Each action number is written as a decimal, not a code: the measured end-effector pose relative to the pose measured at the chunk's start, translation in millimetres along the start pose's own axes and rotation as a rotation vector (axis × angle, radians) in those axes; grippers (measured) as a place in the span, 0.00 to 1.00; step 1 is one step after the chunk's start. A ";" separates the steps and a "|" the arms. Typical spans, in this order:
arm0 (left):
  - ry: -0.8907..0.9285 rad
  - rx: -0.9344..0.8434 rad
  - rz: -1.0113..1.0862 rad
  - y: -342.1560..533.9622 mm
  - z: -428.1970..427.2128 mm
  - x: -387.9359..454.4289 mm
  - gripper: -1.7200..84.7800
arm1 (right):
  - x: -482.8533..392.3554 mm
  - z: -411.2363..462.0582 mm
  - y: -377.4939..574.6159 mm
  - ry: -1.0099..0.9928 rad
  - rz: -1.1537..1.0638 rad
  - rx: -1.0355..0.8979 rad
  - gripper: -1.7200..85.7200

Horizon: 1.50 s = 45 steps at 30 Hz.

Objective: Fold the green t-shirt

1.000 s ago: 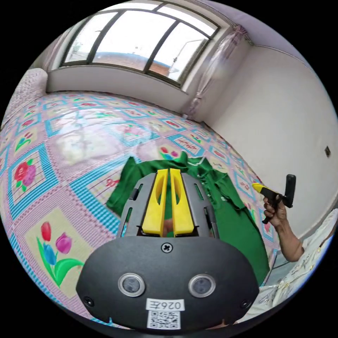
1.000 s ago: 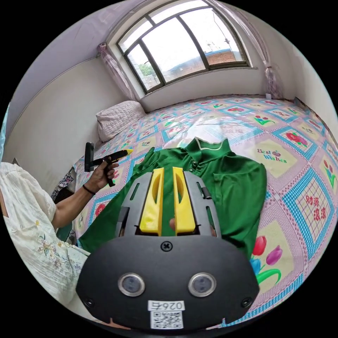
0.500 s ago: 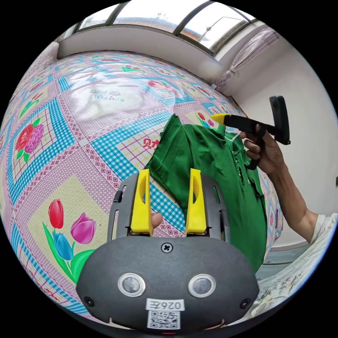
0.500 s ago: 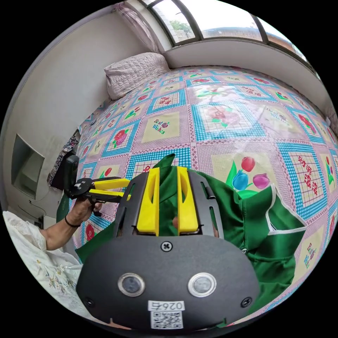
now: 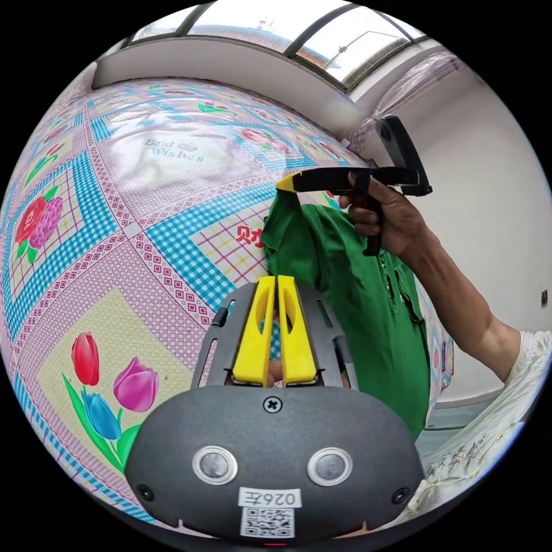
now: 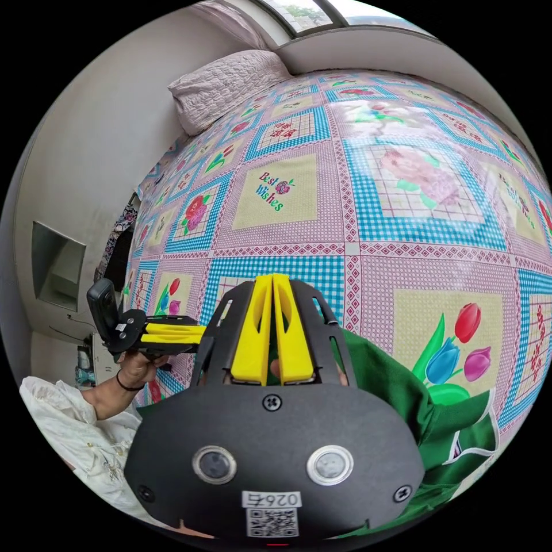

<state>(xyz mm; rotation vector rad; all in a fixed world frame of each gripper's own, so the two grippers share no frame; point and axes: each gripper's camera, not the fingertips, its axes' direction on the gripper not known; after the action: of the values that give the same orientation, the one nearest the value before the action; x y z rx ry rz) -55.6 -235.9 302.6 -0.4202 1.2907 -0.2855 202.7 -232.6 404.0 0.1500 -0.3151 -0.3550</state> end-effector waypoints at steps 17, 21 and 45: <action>0.082 0.206 0.322 70.4 -72.2 66.2 0.01 | 9.6 -118.6 116.0 -0.118 0.028 0.321 0.01; -0.019 0.077 0.514 84.2 -47.1 103.8 0.01 | 24.6 -123.7 172.4 -0.087 0.107 0.331 0.01; 0.528 -0.067 0.304 104.7 -48.2 1.8 0.01 | -17.6 -95.3 212.8 0.029 0.189 0.084 0.01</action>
<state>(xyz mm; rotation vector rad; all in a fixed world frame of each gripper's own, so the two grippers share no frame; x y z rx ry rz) -104.5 -150.2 243.0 -0.2024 1.8613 -0.0959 285.8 -20.3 351.8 0.2062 -0.3128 -0.1524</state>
